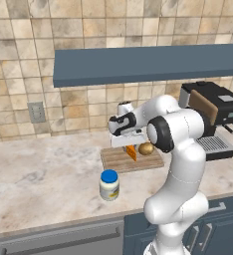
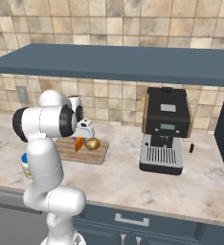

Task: Retrieve the reheated potato from the microwave, then place the potato, cheese, and condiment on the cutting board.

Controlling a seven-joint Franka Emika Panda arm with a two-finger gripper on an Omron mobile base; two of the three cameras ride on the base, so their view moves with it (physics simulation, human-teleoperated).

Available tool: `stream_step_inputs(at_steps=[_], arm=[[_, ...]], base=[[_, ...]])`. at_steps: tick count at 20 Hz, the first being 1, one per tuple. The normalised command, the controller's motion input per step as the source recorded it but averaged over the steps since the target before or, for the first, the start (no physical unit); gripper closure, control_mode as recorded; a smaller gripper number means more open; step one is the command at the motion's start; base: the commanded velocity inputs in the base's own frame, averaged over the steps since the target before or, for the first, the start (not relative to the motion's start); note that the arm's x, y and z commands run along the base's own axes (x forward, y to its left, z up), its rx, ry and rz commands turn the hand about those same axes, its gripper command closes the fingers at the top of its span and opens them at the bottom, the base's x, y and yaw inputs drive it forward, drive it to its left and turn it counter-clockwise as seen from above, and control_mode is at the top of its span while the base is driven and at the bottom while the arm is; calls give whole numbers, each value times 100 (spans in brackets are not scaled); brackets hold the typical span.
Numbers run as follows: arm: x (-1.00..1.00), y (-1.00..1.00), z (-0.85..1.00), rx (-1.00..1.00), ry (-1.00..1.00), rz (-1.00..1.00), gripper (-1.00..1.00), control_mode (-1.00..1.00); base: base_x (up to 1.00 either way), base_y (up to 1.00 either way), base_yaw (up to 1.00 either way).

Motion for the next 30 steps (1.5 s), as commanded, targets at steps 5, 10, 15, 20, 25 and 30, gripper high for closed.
stream_step_inputs(at_steps=[5, 10, 15, 20, 25, 30], arm=[[-11, 0, -19, 0, 0, 0, -100, -100], [-13, -1, -2, 0, 0, 0, -100, -100], [-13, 0, 11, 0, 0, 0, -100, -100], [-22, 0, 45, 0, -5, 0, -100, -100], [-50, 1, 42, 0, -10, 0, -100, -100], [-56, 15, 30, 1, -3, 0, -100, -100]], base=[[0, 0, 0], [0, 0, 0], [0, 0, 0], [0, 0, 0], [0, 0, 0], [0, 0, 0]])
